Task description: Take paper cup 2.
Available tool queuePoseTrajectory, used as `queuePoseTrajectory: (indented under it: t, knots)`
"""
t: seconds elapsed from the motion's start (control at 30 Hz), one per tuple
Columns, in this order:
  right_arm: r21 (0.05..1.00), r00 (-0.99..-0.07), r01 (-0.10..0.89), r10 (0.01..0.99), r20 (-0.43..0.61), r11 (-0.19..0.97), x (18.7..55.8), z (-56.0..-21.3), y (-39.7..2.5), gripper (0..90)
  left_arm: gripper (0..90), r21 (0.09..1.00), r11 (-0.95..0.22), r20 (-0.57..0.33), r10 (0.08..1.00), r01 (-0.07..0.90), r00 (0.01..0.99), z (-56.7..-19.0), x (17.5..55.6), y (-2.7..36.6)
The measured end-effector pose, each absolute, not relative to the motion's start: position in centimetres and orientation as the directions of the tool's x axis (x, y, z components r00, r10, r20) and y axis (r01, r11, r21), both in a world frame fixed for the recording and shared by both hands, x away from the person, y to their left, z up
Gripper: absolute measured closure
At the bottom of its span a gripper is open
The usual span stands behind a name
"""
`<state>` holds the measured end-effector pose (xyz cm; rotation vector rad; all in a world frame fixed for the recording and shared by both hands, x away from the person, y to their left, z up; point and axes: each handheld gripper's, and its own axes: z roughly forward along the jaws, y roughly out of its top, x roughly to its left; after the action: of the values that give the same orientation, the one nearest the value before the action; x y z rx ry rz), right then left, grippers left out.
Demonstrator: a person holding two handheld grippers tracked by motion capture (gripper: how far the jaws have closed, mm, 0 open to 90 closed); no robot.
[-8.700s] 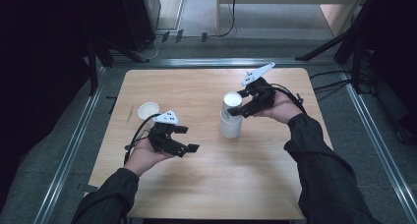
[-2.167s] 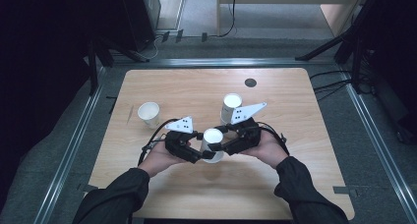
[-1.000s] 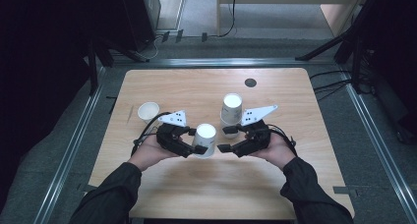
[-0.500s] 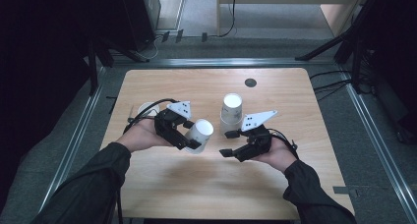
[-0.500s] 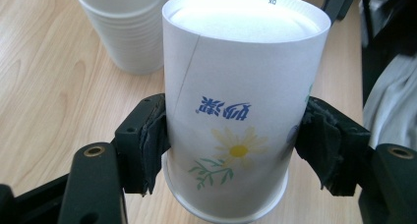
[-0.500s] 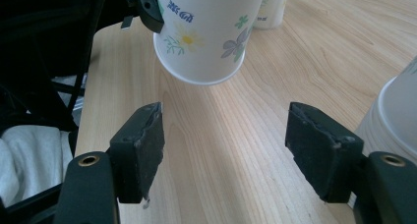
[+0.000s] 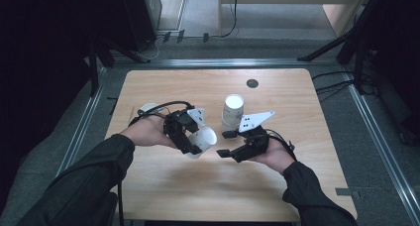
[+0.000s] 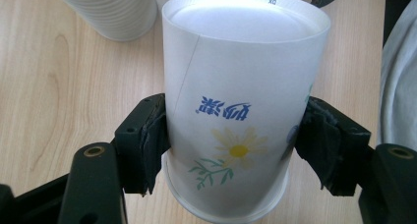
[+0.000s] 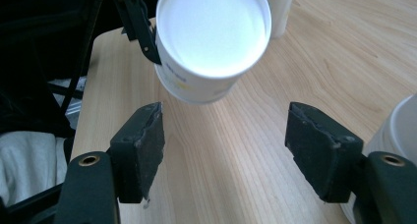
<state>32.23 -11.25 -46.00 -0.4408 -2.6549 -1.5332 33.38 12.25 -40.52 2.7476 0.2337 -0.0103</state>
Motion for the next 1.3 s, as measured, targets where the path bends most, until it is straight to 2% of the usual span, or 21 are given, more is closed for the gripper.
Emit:
queuePoseTrajectory:
  t: [0.3,0.5,1.3]
  knots:
    - [0.852,-0.960,0.261,0.216,0.178,0.454,32.4,-46.0,-10.5,31.7,31.0,0.260,-0.958,-0.029,0.117,0.120,0.993,-41.3,33.7,11.1]
    - [0.859,-0.962,0.251,0.211,0.172,0.447,32.5,-46.1,-10.0,31.7,31.1,0.232,-0.968,-0.027,0.095,0.099,0.995,-41.4,33.7,10.6]
    - [0.851,-0.969,0.239,0.171,0.178,0.467,32.2,-46.2,-8.4,33.9,31.1,0.236,-0.971,-0.013,0.037,0.039,0.999,-41.5,33.2,9.4]
